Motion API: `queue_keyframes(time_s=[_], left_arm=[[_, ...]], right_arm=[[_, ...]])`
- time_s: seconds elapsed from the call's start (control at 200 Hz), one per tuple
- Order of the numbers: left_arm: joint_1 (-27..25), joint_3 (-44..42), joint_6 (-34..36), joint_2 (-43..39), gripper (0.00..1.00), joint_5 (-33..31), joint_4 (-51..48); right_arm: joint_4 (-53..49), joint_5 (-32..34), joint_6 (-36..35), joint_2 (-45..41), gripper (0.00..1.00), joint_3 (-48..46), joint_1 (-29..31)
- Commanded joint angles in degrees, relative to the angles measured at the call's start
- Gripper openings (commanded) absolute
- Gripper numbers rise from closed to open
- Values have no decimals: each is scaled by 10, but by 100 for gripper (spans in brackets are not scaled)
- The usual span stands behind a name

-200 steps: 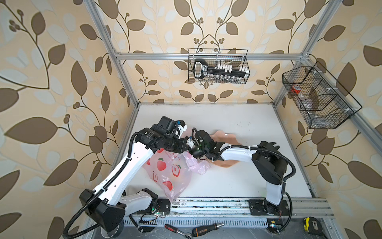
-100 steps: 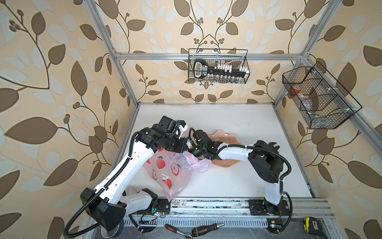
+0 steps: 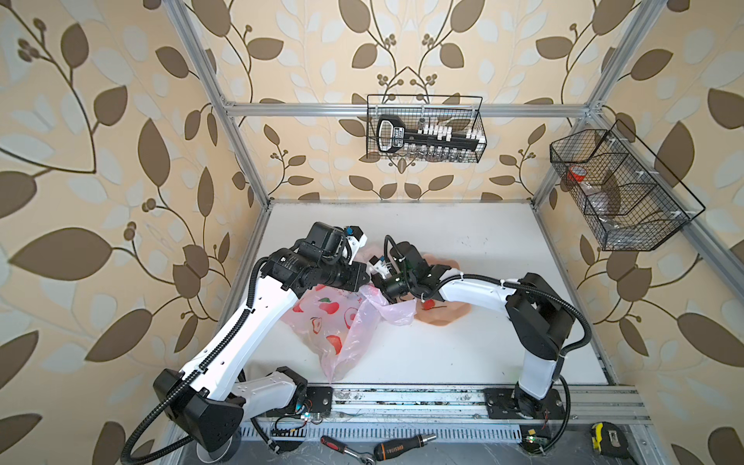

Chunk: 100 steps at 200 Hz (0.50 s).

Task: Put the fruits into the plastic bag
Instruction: 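Lower the pear into the pink bag and open the right gripper, then withdraw the right gripper from the bag back over the plate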

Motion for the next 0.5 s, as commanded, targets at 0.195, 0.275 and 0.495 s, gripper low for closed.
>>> queue_keyframes(time_s=[0.195,0.275,0.495], left_arm=[[3,3,12,-7,0,-6,-46],[3,0,13,-8,0,-1,-47],[3,-2,10,-14,0,4,-47]], right_arm=[[-15,100,-39,-83,100,-34,-27],[-36,138,-56,-97,100,-29,-39],[-112,229,-109,-140,100,-25,-79]])
